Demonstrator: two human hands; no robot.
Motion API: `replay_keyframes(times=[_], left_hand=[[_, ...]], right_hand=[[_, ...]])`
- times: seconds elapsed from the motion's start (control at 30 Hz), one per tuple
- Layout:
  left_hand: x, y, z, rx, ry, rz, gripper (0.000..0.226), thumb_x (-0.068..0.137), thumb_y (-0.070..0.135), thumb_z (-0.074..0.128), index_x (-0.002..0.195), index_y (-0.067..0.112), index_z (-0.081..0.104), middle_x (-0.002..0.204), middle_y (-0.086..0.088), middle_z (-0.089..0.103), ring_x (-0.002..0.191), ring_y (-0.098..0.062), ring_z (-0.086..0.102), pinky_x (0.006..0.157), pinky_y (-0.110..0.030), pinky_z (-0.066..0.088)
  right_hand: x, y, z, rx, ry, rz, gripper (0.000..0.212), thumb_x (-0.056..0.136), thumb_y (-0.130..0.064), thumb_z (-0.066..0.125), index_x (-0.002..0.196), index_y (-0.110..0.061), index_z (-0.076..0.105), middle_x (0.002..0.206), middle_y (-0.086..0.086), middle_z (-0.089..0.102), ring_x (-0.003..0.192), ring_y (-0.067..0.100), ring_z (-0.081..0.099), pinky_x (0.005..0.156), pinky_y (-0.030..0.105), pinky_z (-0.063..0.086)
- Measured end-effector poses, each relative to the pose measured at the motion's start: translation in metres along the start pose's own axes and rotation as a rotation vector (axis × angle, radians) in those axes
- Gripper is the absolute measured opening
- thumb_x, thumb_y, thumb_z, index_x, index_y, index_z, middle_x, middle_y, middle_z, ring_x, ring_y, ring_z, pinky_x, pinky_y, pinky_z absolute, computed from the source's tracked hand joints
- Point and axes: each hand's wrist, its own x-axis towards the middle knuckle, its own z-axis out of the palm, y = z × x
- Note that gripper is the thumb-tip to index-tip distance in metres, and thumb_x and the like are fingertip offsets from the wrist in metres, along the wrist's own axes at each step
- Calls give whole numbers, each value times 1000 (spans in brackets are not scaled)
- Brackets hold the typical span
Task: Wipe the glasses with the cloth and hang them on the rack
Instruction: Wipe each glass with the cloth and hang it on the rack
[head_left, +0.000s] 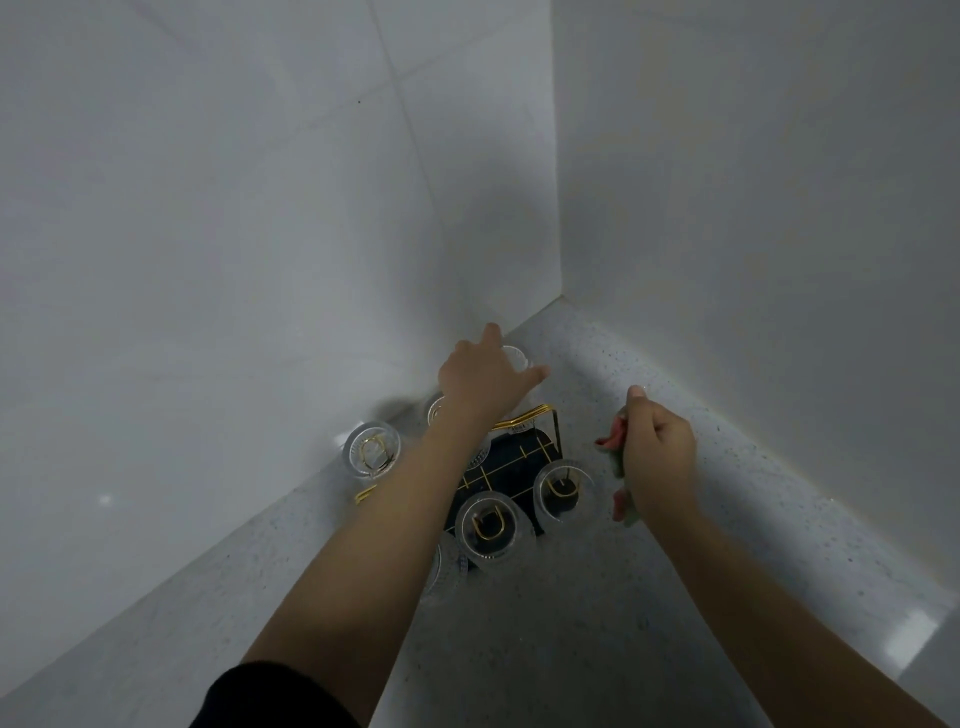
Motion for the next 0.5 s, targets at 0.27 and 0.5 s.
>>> replay_keyframes(times=[0.27,0.5], left_hand=[[2,3,17,92,-50,-43,85,81,73,55,137,12,36,124,-17,56,114,-33,55,83,-37,43],[1,0,13,24,-91,-59,86,84,73,49,139,9,36,132,-19,51,122,-35,48,94,-41,43]], right_hand=[[1,12,4,-51,-50,-21,53,99,-32,36,54,-11,53,54,11,60,29,2,43,36,14,38],[-1,12,8,-83,-51,-24,51,100,-29,36,55,-11,54,49,4,56,30,1,46,35,13,38]])
